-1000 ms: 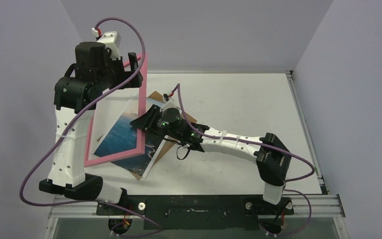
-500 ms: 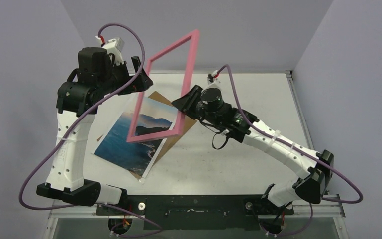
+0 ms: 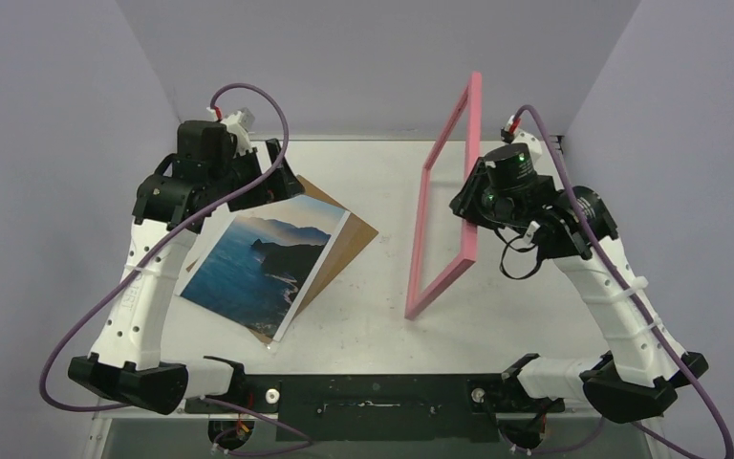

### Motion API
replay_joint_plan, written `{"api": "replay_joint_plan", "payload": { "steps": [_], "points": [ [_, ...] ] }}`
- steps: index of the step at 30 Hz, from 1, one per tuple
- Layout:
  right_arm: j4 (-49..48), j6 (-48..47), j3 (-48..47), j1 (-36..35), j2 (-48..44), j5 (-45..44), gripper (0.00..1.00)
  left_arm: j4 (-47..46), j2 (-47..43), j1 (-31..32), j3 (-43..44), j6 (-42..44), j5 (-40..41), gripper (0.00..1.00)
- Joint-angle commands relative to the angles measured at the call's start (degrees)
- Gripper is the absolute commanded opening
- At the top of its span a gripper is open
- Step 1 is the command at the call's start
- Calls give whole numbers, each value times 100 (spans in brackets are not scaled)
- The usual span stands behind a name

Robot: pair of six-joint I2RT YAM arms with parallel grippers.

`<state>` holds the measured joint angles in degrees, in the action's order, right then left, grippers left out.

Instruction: Put the photo into the frame

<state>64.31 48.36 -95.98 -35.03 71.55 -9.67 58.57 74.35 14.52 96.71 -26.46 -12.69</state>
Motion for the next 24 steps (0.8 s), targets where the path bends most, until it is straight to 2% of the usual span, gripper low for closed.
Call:
{"api": "replay_joint_plan", "payload": {
  "steps": [1, 5, 14, 19, 24],
  "points": [
    [1122, -1029, -827, 60, -86, -178, 0, -459, -182, -3, -329, -120, -173, 92],
    [1622, -1369, -943, 110, 77, -453, 0, -630, -222, 9, -584, -252, -283, 93],
    [1573, -1851, -602, 70, 181, -1080, 0, -907, -153, 100, -661, -517, -493, 92],
    [1373, -1935, -408, -88, 245, -836, 0, -1580, 29, 317, -666, -1010, -876, 92],
    [1138, -1882, -39, -259, 306, -762, 11, -2601, 328, 778, -895, -1881, -815, 92]
  ]
}}
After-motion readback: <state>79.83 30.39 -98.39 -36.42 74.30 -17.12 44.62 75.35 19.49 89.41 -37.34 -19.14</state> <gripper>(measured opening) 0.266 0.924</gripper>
